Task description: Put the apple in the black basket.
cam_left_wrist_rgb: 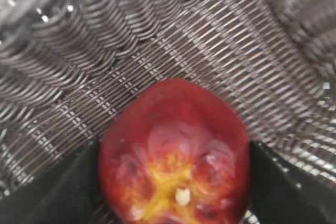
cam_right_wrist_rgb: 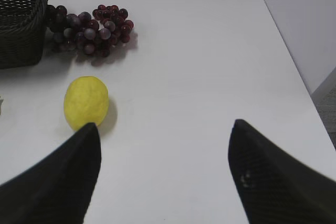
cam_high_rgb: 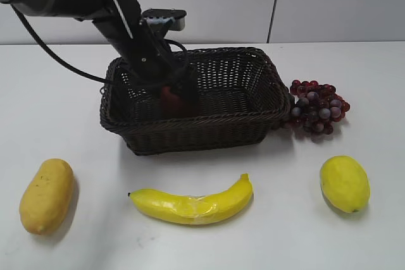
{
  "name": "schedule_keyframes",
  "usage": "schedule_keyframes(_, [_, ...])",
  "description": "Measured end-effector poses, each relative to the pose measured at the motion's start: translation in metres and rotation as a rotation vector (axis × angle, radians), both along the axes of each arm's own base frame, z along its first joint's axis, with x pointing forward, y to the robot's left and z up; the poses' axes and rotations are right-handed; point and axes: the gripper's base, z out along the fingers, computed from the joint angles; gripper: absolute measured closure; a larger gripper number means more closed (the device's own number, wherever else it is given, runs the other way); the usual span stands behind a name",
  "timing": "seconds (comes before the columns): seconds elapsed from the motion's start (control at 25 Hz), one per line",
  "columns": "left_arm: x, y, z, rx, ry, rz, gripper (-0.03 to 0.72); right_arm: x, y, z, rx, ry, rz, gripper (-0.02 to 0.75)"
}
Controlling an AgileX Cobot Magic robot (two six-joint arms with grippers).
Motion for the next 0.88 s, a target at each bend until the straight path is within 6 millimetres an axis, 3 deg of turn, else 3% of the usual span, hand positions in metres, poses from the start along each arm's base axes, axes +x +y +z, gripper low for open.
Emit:
schedule_keyframes(0.12, [0.000,0.000,0.000,0.002,-0.001,-0.001,0.010,0.000,0.000,0.000,-0.001,0.000,0.000,0.167])
schedule_keyframes(0.28, [-0.001,0.000,0.002,0.003,0.007,-0.005,-0.001,0.000,0.000,0.000,-0.001,0.000,0.000,0.167])
schedule_keyframes(0.4, [-0.003,0.001,0.014,-0.008,-0.014,-0.007,-0.003,0.000,0.000,0.000,-0.001,0.000,0.000,0.167])
schedule_keyframes(0.68, [-0.021,0.016,0.093,-0.020,-0.186,-0.042,0.007,0.000,0.000,0.000,0.000,0.000,0.000,0.167])
schedule_keyframes(0.88, [-0.053,0.050,0.165,-0.014,-0.266,-0.055,0.017,0.000,0.000,0.000,0.000,0.000,0.000,0.167])
